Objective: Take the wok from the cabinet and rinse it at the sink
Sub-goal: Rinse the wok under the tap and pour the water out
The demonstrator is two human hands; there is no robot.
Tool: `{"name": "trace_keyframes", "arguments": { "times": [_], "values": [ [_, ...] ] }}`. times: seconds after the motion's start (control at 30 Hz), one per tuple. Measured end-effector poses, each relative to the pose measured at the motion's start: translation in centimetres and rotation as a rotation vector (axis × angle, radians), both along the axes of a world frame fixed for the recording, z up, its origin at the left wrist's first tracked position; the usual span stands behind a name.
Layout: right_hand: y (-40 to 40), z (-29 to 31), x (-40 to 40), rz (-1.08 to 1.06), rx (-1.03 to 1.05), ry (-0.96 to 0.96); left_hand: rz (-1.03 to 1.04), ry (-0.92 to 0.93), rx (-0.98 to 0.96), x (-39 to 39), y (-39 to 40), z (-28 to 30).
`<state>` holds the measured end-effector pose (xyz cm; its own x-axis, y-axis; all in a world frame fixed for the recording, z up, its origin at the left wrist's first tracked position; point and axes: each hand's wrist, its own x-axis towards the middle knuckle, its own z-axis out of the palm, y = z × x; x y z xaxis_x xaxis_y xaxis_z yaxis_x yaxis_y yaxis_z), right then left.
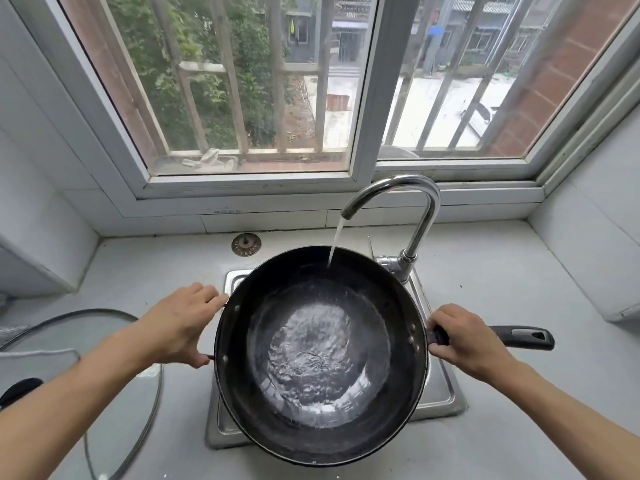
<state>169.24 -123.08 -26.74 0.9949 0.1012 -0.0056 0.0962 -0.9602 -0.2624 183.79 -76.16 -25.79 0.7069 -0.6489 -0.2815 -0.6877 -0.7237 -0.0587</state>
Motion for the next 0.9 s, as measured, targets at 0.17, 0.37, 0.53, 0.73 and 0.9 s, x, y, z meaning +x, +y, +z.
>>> {"name": "trace_keyframes", "arguments": {
  "times": [0.17, 0.37, 0.53, 0.73, 0.9],
  "values": [
    [-0.3, 0.2, 1.0, 0.023, -0.017, -0.007, 0.006, 0.009, -0.071, 0.0, -0.2, -0.2],
    [-0.3, 0.5, 4.0, -0.006, -0.044, 0.005, 0.042, -0.072, -0.103, 2.4, -0.6, -0.2],
    [-0.1, -0.2, 6.4, -0.063, -0.030, 0.003, 0.094, -0.148, -0.106, 4.5, -1.2, -0.6],
    [-0.3, -2.0, 7.8, -0.093, -0.033, 0.016, 0.130, -0.285, -0.159, 4.5, -1.8, -2.3],
    [0.1, -3.7, 8.1, -0.128, -0.005, 0.031, 0.196, -0.321, -0.200, 3.7, -1.9, -5.0]
  ]
}}
